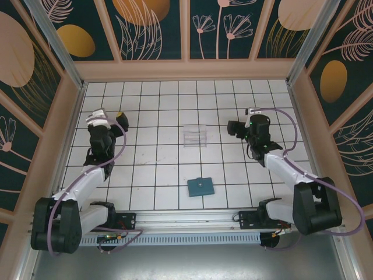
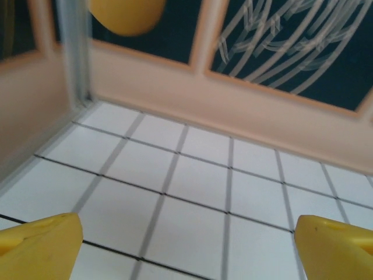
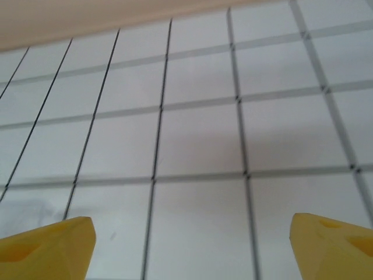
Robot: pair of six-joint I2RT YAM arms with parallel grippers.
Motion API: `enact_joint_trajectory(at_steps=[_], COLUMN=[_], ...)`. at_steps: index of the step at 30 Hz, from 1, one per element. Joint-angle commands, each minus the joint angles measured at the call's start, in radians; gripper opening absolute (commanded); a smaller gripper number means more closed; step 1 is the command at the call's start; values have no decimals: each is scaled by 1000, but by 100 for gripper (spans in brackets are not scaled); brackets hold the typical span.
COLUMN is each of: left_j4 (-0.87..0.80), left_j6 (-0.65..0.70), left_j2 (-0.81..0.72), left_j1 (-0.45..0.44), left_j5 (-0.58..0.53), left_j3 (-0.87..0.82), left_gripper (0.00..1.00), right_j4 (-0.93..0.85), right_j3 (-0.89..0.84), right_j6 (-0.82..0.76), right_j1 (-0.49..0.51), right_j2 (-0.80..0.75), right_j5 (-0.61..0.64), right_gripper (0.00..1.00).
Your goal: Take the credit cards out of the card holder
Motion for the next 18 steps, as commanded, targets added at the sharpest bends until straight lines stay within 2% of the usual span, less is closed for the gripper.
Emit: enact_joint_trajectory(at_steps=[1, 6, 10, 18], left_j4=[-216, -323, -394, -425], left_j6=[-103, -160, -153, -146], left_j2=[-12, -12, -23, -73], left_j1=[-15, -29, -45, -46], left_j5=[164, 292, 353, 335], left_j3=[62, 99, 123, 115], left_gripper=[92, 89, 88, 90], right_j4=[-306, -549, -660, -712], right_j3=[42, 112, 157, 188], right_j6=[116, 211, 292, 517], right_j1=[101, 224, 359, 685], right_j2=[-49, -50, -49, 51], right_j5=[-53, -128, -156, -266], right_gripper=[84, 80, 80, 78])
